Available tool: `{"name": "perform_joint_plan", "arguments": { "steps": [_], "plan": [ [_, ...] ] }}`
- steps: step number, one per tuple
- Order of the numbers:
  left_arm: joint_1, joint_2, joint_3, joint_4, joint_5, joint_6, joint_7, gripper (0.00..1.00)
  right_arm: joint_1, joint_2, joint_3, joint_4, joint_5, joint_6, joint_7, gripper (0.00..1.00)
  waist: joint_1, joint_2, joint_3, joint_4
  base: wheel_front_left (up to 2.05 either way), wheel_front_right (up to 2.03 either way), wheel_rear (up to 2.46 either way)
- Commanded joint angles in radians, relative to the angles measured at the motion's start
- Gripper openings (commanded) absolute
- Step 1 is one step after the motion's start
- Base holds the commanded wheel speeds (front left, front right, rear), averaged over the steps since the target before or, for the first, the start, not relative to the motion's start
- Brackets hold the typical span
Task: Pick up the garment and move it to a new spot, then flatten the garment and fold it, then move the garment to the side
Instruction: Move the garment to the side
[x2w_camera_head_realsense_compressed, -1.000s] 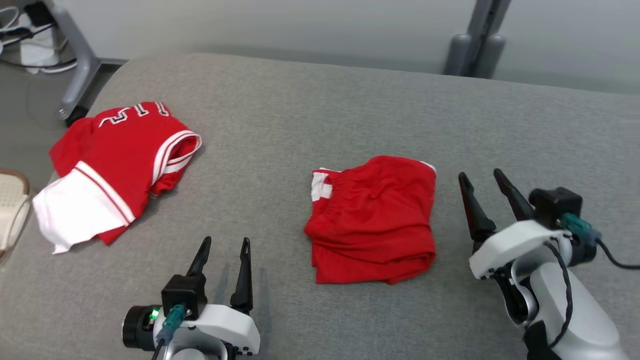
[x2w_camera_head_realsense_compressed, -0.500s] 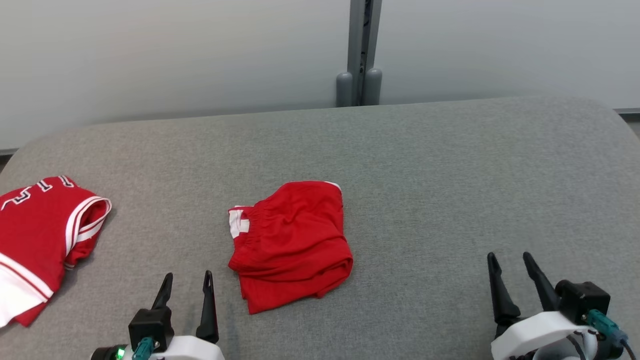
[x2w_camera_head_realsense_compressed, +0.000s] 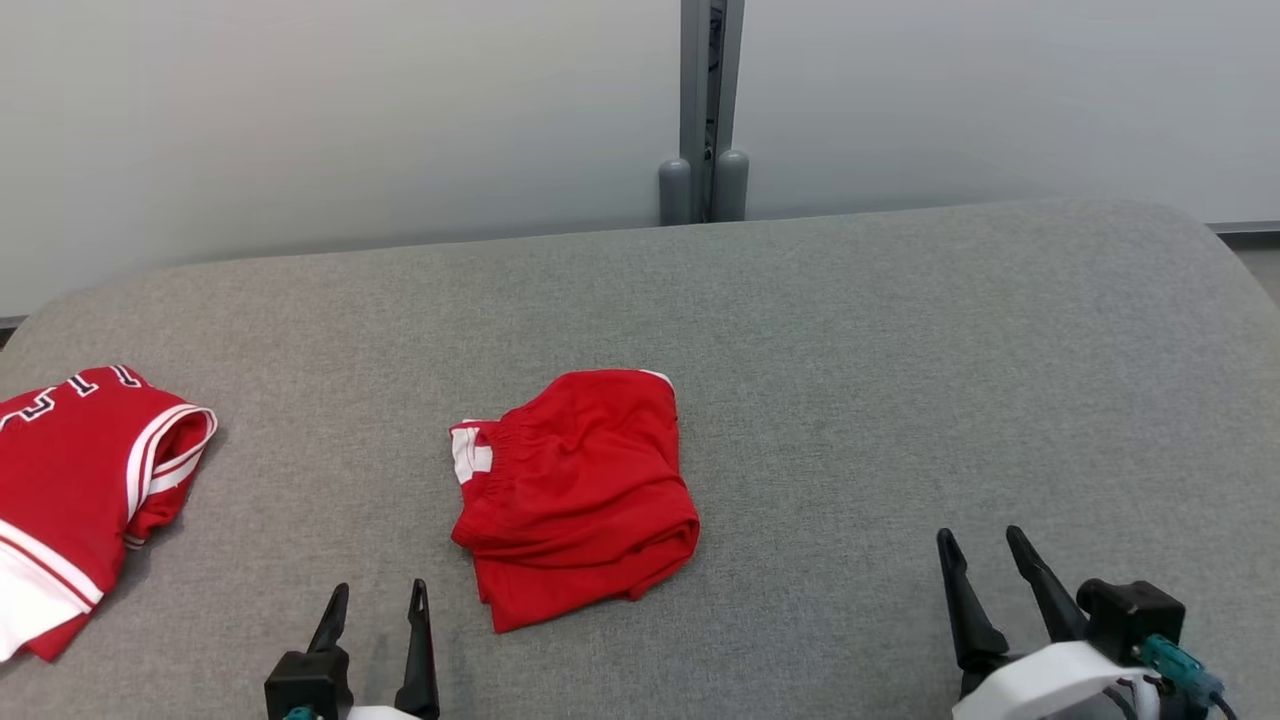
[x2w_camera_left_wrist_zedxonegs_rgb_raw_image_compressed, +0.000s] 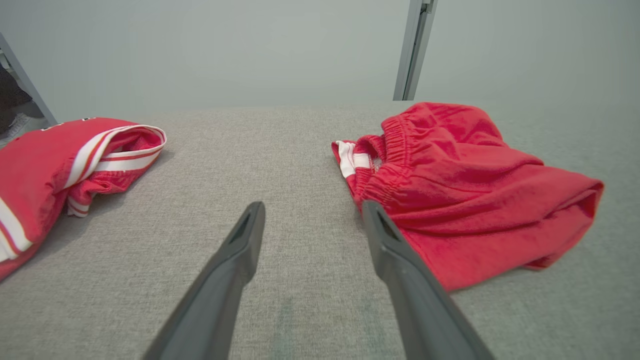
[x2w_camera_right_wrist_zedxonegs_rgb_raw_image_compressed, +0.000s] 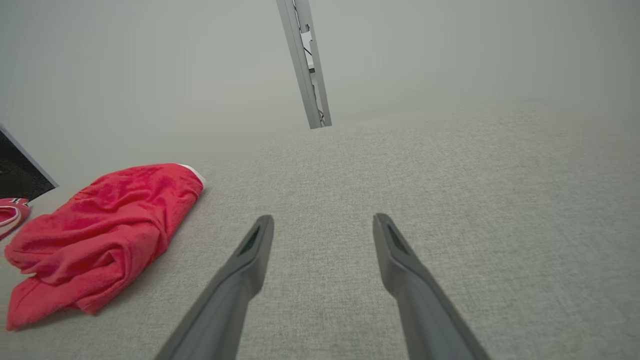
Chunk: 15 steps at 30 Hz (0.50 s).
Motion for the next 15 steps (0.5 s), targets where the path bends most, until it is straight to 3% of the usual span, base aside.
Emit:
{"name": "perform_joint_plan", "arguments": {
  "steps": [1, 8, 15],
  "plan": [
    [-0.021, 0.004, -0.010, -0.004, 0.001, 0.001, -0.002, 1.00, -0.029, -0.004, 0.019, -0.002, 0.007, 0.000, 0.000, 1.00, -0.0001, -0.0001, 0.020, 0.018, 0.00, 0.00, 0.00],
    [-0.070, 0.004, -0.083, 0.006, -0.026, -0.002, -0.002, 1.00, -0.183, -0.006, 0.212, 0.049, 0.103, 0.000, 0.000, 1.00, -0.0001, -0.0001, 0.103, 0.107, 0.00, 0.00, 0.00],
    [-0.107, 0.004, -0.145, 0.006, -0.039, 0.011, -0.002, 1.00, -0.369, -0.006, 0.331, 0.226, 0.262, 0.000, 0.000, 1.00, -0.0001, -0.0001, 0.168, 0.218, 0.00, 0.00, 0.00]
  ]
}}
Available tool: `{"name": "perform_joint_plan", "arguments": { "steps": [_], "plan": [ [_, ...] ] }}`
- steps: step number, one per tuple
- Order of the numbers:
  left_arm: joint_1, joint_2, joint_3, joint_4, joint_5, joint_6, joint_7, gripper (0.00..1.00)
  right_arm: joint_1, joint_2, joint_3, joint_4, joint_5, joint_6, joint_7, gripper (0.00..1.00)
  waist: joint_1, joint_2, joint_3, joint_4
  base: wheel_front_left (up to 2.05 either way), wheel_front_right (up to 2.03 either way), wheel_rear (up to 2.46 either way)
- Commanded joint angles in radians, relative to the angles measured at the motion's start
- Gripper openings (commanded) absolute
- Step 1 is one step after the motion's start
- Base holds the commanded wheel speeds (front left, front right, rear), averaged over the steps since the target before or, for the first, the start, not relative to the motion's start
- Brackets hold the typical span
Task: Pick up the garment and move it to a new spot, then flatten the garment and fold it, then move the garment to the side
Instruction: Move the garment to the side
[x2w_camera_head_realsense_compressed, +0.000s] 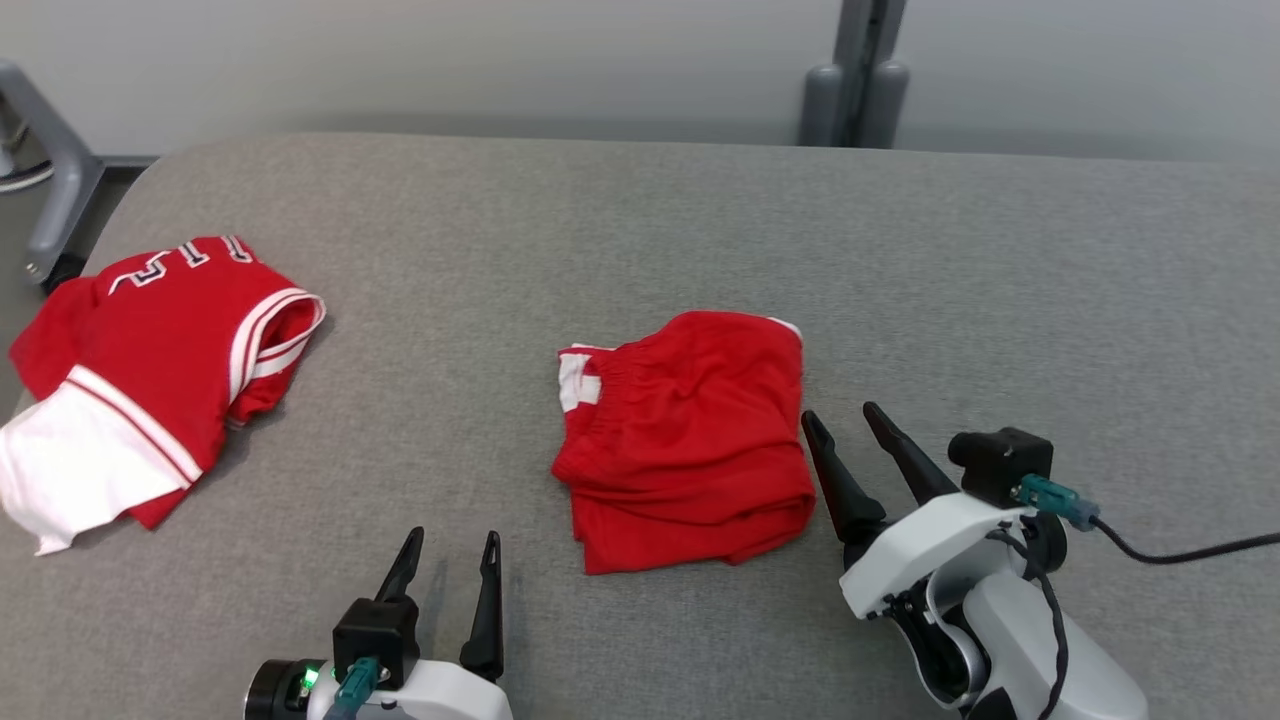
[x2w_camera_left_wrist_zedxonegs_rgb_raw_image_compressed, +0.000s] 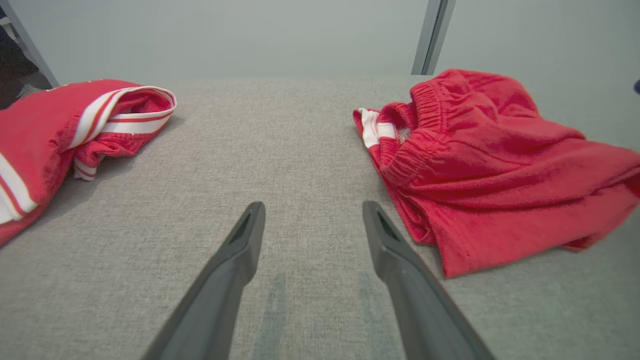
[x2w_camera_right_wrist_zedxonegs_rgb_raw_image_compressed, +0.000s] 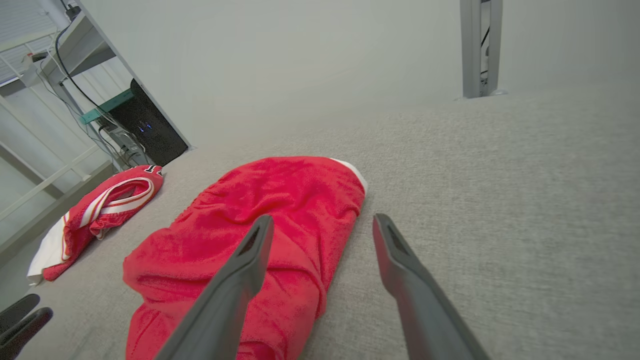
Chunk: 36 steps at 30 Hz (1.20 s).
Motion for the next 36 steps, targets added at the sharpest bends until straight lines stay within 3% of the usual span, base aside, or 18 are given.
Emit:
{"name": "perform_joint_plan", "arguments": {
  "steps": [1, 9, 10, 11, 12, 21, 27, 36],
  "plan": [
    [-0.020, 0.004, -0.007, 0.002, -0.003, 0.005, -0.002, 1.00, -0.038, -0.008, 0.019, 0.049, 0.058, 0.000, 0.002, 1.00, 0.0000, -0.0001, 0.047, 0.067, 0.00, 0.00, 0.00],
    [-0.032, 0.004, -0.012, 0.002, -0.013, 0.009, -0.002, 1.00, -0.100, -0.004, 0.151, 0.221, 0.266, 0.001, 0.064, 1.00, 0.0000, -0.0001, 0.067, 0.108, 0.00, 0.00, 0.00],
    [-0.034, 0.004, -0.010, -0.001, -0.015, 0.009, -0.002, 1.00, -0.096, -0.001, 0.165, 0.231, 0.282, 0.001, 0.061, 0.95, 0.0000, -0.0001, 0.067, 0.105, 0.00, 0.00, 0.00],
    [-0.036, 0.004, -0.011, -0.004, -0.015, 0.006, -0.002, 1.00, -0.093, 0.000, 0.180, 0.239, 0.294, 0.001, 0.057, 0.20, 0.0000, -0.0001, 0.065, 0.100, 0.00, 0.00, 0.00],
    [-0.036, 0.004, -0.012, -0.005, -0.015, 0.004, -0.002, 1.00, -0.087, 0.001, 0.192, 0.239, 0.313, 0.001, 0.050, 0.00, 0.0000, -0.0001, 0.062, 0.093, 0.00, 0.00, 0.00],
    [-0.046, 0.004, -0.007, -0.010, 0.010, -0.013, -0.002, 1.00, -0.103, -0.029, 0.164, 0.266, 0.308, -0.001, -0.002, 0.00, 0.0000, -0.0001, 0.025, -0.013, 0.00, 0.00, 0.00],
    [-0.042, 0.004, 0.013, -0.003, 0.032, -0.027, -0.002, 1.00, -0.083, -0.016, 0.114, 0.219, 0.265, 0.000, -0.002, 0.00, 0.0000, -0.0001, -0.003, -0.188, 0.00, 0.00, 0.00],
    [-0.063, 0.004, 0.010, 0.002, 0.074, -0.064, -0.002, 1.00, -0.041, -0.007, 0.120, 0.196, 0.243, 0.000, -0.002, 0.00, 0.0000, -0.0001, -0.009, -0.489, 0.00, 0.00, 0.00]
  ]
}}
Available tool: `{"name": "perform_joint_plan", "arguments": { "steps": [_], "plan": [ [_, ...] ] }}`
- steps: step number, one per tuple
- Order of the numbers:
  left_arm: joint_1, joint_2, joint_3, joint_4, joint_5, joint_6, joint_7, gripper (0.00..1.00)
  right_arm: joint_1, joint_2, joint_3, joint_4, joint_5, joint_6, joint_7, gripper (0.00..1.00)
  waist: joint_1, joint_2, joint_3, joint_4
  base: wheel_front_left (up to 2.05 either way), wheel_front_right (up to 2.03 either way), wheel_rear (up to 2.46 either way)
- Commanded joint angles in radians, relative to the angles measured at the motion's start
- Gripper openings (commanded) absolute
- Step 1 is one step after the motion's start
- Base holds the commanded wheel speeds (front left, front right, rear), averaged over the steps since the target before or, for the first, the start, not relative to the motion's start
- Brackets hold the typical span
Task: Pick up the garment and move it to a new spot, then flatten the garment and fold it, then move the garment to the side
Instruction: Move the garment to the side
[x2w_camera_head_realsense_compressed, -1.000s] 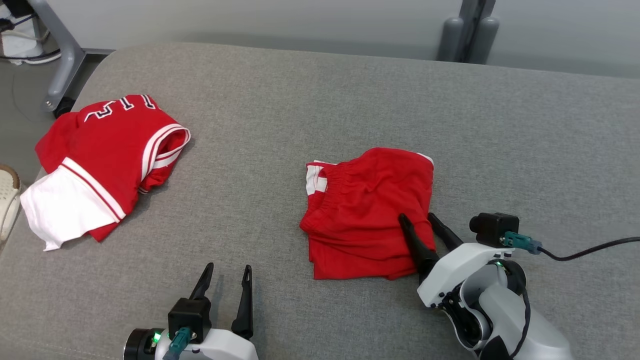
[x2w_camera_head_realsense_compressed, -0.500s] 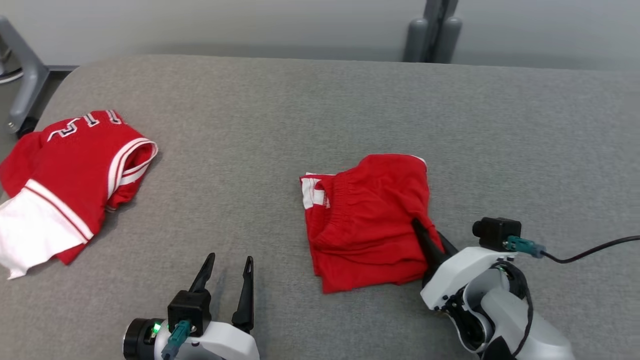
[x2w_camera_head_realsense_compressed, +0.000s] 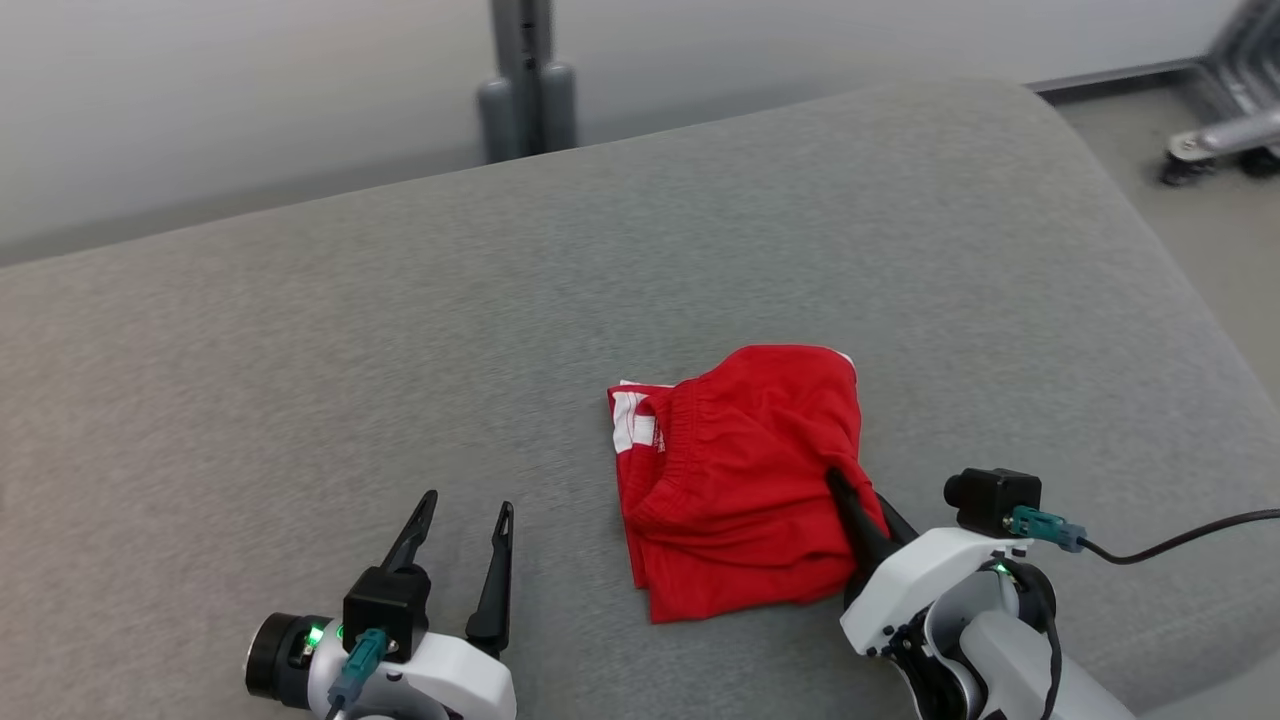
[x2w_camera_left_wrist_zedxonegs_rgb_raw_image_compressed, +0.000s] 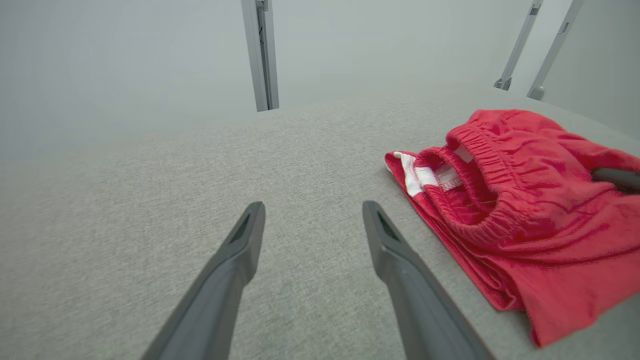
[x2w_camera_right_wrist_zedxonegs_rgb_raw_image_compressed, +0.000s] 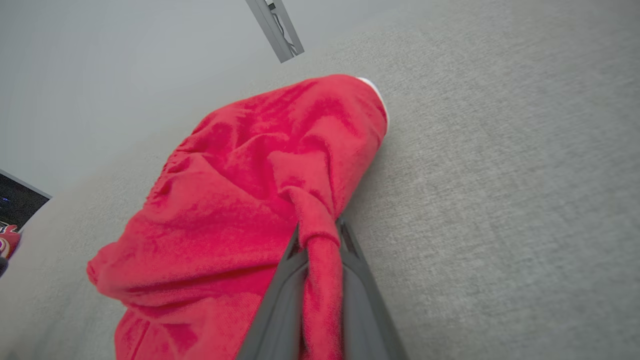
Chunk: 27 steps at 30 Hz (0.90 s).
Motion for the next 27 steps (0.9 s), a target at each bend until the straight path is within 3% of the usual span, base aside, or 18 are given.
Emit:
{"name": "perform_joint_plan", "arguments": {
  "steps": [1, 7, 10, 14, 19, 27],
  "plan": [
    [-0.010, 0.005, 0.002, 0.003, 0.013, -0.009, -0.002, 1.00, 0.014, -0.001, 0.005, -0.008, 0.000, 0.000, -0.005, 0.00, 0.0000, -0.0001, -0.006, -0.167, 0.00, 0.00, 0.00],
    [-0.036, 0.004, -0.032, -0.005, 0.023, -0.046, -0.002, 1.00, 0.019, -0.001, 0.018, -0.029, -0.004, 0.000, -0.005, 0.00, 0.0000, -0.0001, 0.016, -0.294, 0.00, 0.00, 0.00],
    [-0.048, 0.005, -0.060, -0.013, 0.033, -0.070, -0.002, 1.00, 0.022, 0.000, 0.010, -0.040, -0.015, 0.000, -0.005, 0.00, 0.0000, -0.0001, 0.036, -0.306, 0.00, 0.00, 0.00],
    [-0.056, 0.007, -0.074, -0.017, 0.039, -0.067, -0.002, 1.00, 0.008, 0.000, -0.004, -0.039, -0.048, 0.000, -0.005, 0.00, 0.0000, -0.0001, 0.058, -0.308, 0.00, 0.00, 0.00],
    [-0.076, 0.006, -0.076, -0.013, 0.058, -0.070, -0.002, 1.00, -0.056, -0.041, -0.031, -0.032, -0.143, 0.000, -0.005, 0.00, 0.0000, -0.0001, 0.103, -0.252, 0.00, 0.00, 0.00],
    [-0.127, 0.020, -0.063, -0.020, 0.107, -0.077, -0.002, 1.00, -0.194, -0.145, -0.168, 0.031, -0.251, 0.000, -0.005, 0.00, 0.0000, -0.0001, 0.204, -0.121, 0.00, 0.00, 0.00]
  ]
}}
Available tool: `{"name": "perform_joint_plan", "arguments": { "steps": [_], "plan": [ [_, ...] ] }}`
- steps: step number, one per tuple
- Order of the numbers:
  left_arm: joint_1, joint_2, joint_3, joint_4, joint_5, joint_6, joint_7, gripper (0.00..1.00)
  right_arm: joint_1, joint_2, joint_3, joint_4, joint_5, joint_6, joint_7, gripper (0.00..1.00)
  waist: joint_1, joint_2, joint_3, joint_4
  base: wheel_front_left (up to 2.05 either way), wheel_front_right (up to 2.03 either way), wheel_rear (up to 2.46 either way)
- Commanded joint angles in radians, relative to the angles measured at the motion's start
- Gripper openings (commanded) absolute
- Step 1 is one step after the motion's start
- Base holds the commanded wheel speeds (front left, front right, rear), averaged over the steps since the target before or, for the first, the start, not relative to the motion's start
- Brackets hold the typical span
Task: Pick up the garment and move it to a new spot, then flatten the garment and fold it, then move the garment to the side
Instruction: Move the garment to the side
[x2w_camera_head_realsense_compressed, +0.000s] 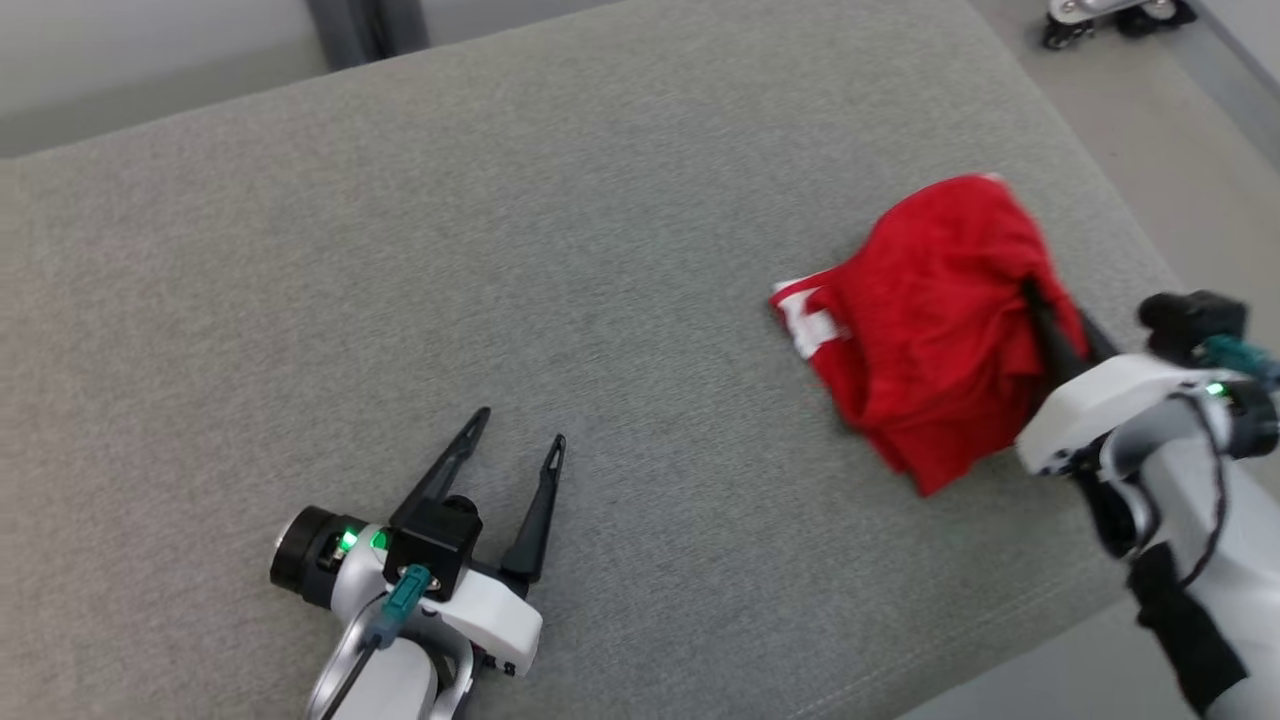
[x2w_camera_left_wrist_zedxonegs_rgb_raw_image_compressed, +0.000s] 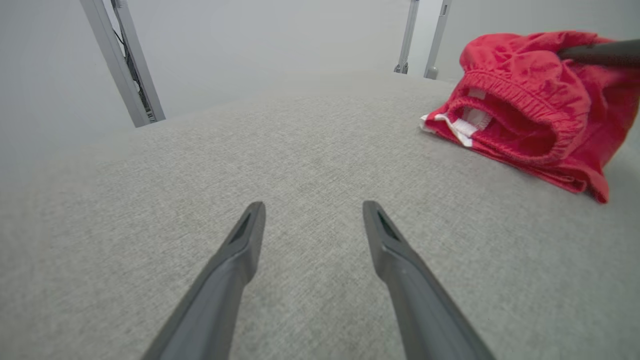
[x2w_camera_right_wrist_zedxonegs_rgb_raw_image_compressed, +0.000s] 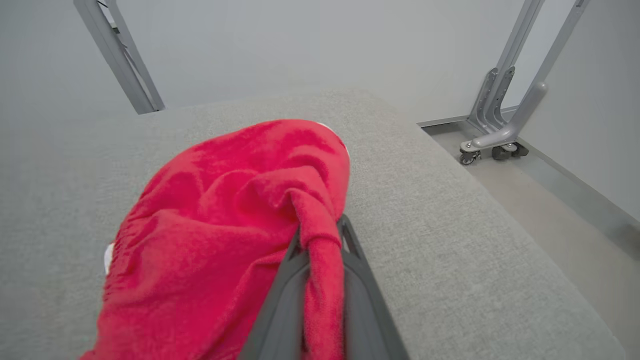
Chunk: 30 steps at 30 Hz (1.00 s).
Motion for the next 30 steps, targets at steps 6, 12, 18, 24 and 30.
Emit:
{"name": "perform_joint_plan", "arguments": {
  "steps": [6, 12, 18, 24, 30],
  "plan": [
    [-0.046, 0.012, 0.013, -0.028, 0.011, 0.002, -0.002, 1.00, -0.073, -0.102, -0.209, 0.122, -0.093, 0.000, -0.003, 0.00, 0.0000, 0.0000, 0.087, 0.153, 0.00, 0.00, 0.00],
    [-0.030, 0.008, 0.021, -0.052, 0.007, 0.017, -0.001, 1.00, -0.067, -0.163, -0.506, 0.176, -0.284, 0.000, -0.002, 1.00, 0.0000, 0.0000, 0.082, 0.218, 0.00, 0.00, 0.00],
    [-0.012, 0.004, 0.036, -0.055, -0.005, 0.032, -0.001, 1.00, -0.030, -0.107, -0.762, 0.047, -0.486, 0.000, -0.002, 1.00, 0.0000, 0.0000, 0.051, 0.228, 0.00, 0.00, 0.00],
    [0.015, -0.001, 0.070, -0.056, -0.030, 0.059, -0.001, 1.00, 0.050, 0.040, -0.706, -0.189, -0.541, 0.000, -0.002, 1.00, 0.0000, 0.0000, -0.026, 0.246, 0.00, 0.00, 0.00],
    [0.066, -0.004, 0.131, -0.054, -0.063, 0.087, -0.001, 1.00, 0.208, 0.113, -0.559, -0.361, -0.451, 0.000, -0.002, 1.00, 0.0000, 0.0000, -0.109, 0.285, 0.00, 0.00, 0.00]
  ]
}}
